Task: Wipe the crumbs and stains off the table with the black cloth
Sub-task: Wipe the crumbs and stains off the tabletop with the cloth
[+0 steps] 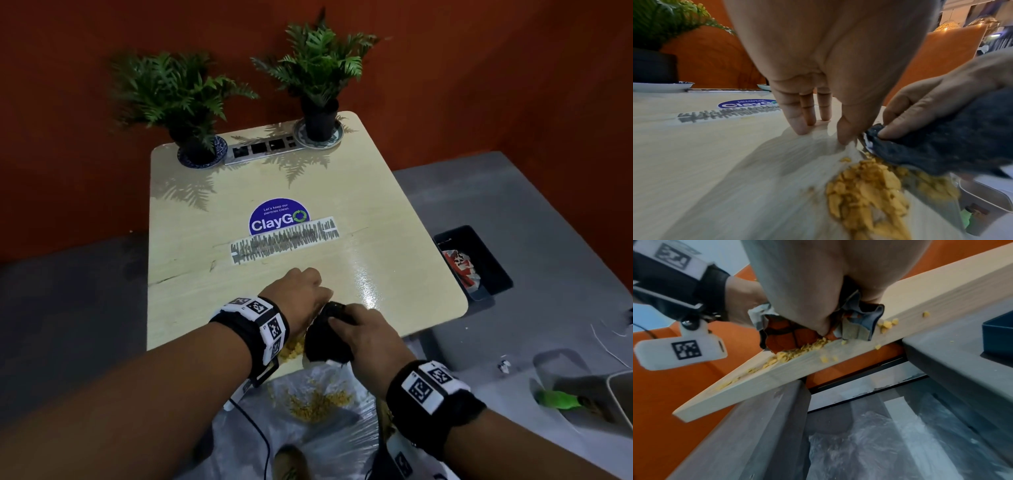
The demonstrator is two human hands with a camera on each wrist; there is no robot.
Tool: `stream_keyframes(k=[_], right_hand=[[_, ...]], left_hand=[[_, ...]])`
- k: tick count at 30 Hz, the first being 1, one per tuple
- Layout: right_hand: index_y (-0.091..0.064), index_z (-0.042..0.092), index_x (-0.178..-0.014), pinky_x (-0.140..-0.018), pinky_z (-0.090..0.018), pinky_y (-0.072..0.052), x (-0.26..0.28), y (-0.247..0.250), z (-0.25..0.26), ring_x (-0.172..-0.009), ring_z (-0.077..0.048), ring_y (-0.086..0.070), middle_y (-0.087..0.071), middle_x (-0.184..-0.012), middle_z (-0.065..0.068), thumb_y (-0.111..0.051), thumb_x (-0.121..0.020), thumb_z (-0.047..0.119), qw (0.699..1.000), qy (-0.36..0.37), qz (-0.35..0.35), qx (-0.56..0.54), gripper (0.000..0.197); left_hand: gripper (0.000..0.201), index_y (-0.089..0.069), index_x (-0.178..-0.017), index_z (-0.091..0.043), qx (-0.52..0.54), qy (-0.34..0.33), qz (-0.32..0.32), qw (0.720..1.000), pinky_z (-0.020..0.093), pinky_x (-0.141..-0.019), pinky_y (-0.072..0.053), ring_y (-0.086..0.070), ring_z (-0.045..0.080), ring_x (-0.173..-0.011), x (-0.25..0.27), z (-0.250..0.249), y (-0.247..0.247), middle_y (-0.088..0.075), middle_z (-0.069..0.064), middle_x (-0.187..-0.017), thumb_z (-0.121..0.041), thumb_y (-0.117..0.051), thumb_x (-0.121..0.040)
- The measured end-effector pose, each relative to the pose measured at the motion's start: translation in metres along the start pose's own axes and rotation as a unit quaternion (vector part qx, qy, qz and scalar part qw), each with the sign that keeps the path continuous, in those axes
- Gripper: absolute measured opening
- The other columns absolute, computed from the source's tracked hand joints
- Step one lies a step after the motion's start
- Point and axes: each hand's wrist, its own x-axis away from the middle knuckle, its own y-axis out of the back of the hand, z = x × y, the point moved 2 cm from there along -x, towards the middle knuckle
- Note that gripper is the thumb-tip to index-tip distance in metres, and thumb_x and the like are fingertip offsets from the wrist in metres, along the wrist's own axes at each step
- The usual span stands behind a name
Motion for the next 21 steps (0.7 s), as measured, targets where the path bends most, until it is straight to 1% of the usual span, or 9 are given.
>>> stream_keyframes(k=[2,4,8,10,13,15,17,19,21], right_hand=[[-0.054,0.019,-0.127,-0.079,-0.044,-0.052,0.007,-0.003,0.008,-0.098,-0.035,-0.052,-0.052,-0.117,-0.009,-0.054,-0.089,0.007,0.999,0.008,0.003,-0.047,0.040],[-0.052,0.017,-0.130,-0.081,-0.045,-0.051,0.014,-0.006,0.017,-0.100,-0.036,-0.051,-0.051,-0.120,-0.011,-0.053,-0.089,0.007,0.999,0.016,0.016,-0.040,0.043],[-0.058,0.016,-0.127,-0.071,-0.045,-0.055,0.028,-0.011,0.024,-0.091,-0.035,-0.055,-0.057,-0.117,-0.014,-0.058,-0.081,0.009,0.999,0.030,0.026,-0.020,0.046],[-0.059,0.017,-0.127,-0.074,-0.044,-0.055,0.032,-0.008,0.029,-0.094,-0.036,-0.055,-0.054,-0.119,-0.014,-0.057,-0.082,0.009,0.998,0.035,0.058,-0.017,0.046],[-0.065,0.019,-0.122,-0.080,-0.036,-0.051,0.031,0.010,0.037,-0.100,-0.034,-0.057,-0.055,-0.116,-0.011,-0.055,-0.080,0.005,0.994,0.043,0.099,-0.036,0.045],[-0.068,0.023,-0.120,-0.083,-0.031,-0.049,0.022,0.029,0.037,-0.102,-0.028,-0.059,-0.057,-0.115,-0.007,-0.055,-0.080,0.001,0.992,0.035,0.100,-0.062,0.047],[-0.070,0.025,-0.115,-0.081,-0.030,-0.048,0.002,0.049,0.036,-0.098,-0.027,-0.061,-0.062,-0.109,-0.008,-0.054,-0.082,0.000,0.994,0.018,0.071,-0.076,0.045],[-0.072,0.025,-0.111,-0.073,-0.030,-0.045,-0.023,0.057,0.033,-0.092,-0.031,-0.061,-0.064,-0.100,-0.011,-0.054,-0.084,0.000,0.996,0.001,0.049,-0.069,0.041],[-0.070,0.027,-0.115,-0.071,-0.029,-0.044,-0.049,0.048,0.029,-0.089,-0.033,-0.062,-0.064,-0.098,-0.013,-0.057,-0.085,0.006,0.997,-0.007,0.045,-0.061,0.039]], left_hand=[[0.034,-0.055,-0.126,-0.021,0.007,0.001,0.000,1.000,0.045,-0.089,-0.048,-0.043,0.031,-0.112,0.003,0.000,-0.002,-0.043,0.006,-0.131,-0.019,-0.049,-0.092],[0.033,-0.056,-0.125,-0.020,0.014,0.003,-0.002,1.000,0.045,-0.088,-0.049,-0.043,0.030,-0.112,0.006,0.001,-0.004,-0.043,0.005,-0.132,-0.019,-0.047,-0.093],[0.034,-0.056,-0.125,-0.021,0.016,0.004,0.002,1.000,0.045,-0.087,-0.049,-0.043,0.030,-0.113,0.010,0.002,-0.004,-0.043,0.004,-0.135,-0.016,-0.047,-0.092],[0.037,-0.056,-0.124,-0.020,0.014,0.002,0.014,1.000,0.046,-0.087,-0.049,-0.043,0.031,-0.113,0.011,0.002,-0.003,-0.042,0.005,-0.136,-0.011,-0.051,-0.089],[0.041,-0.059,-0.121,-0.015,0.022,-0.009,0.036,0.999,0.045,-0.086,-0.050,-0.047,0.032,-0.112,0.014,0.009,0.001,-0.044,0.006,-0.133,-0.002,-0.057,-0.082],[0.038,-0.063,-0.115,-0.016,0.046,-0.011,0.035,0.998,0.042,-0.083,-0.052,-0.055,0.031,-0.105,0.018,0.018,0.003,-0.052,0.007,-0.124,-0.002,-0.061,-0.080],[0.032,-0.065,-0.112,-0.022,0.065,-0.006,0.016,0.998,0.042,-0.082,-0.053,-0.058,0.030,-0.098,0.025,0.028,0.007,-0.057,0.006,-0.114,-0.009,-0.063,-0.082],[0.034,-0.062,-0.121,-0.021,0.061,0.002,0.017,0.998,0.043,-0.085,-0.051,-0.056,0.031,-0.101,0.033,0.036,0.008,-0.056,0.009,-0.116,-0.014,-0.059,-0.088],[0.043,-0.059,-0.128,-0.020,0.042,0.020,0.026,0.999,0.044,-0.085,-0.050,-0.054,0.033,-0.105,0.042,0.043,0.004,-0.052,0.011,-0.121,-0.009,-0.060,-0.086]])
